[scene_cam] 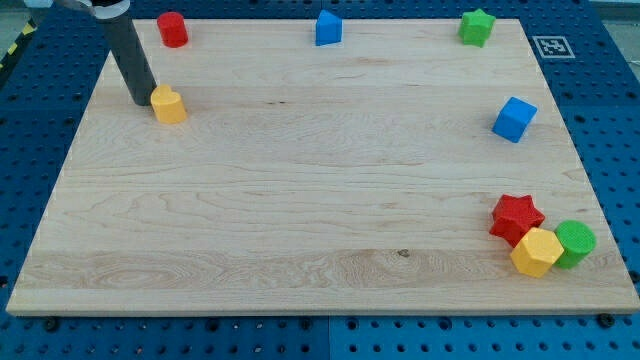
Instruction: Slide the yellow heart to the red star
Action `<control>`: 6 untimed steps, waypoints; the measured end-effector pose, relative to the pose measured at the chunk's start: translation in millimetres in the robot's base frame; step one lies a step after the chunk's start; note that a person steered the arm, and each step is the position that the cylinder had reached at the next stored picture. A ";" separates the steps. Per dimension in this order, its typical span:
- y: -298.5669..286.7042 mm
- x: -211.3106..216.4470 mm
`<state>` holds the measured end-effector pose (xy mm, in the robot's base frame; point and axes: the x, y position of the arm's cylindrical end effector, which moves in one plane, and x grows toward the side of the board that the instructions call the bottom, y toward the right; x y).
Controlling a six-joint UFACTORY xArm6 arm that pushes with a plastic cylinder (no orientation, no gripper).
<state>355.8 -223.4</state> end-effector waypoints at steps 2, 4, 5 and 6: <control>27.4 7.0; 49.3 26.8; 66.9 35.4; 73.3 53.1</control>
<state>408.9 -150.1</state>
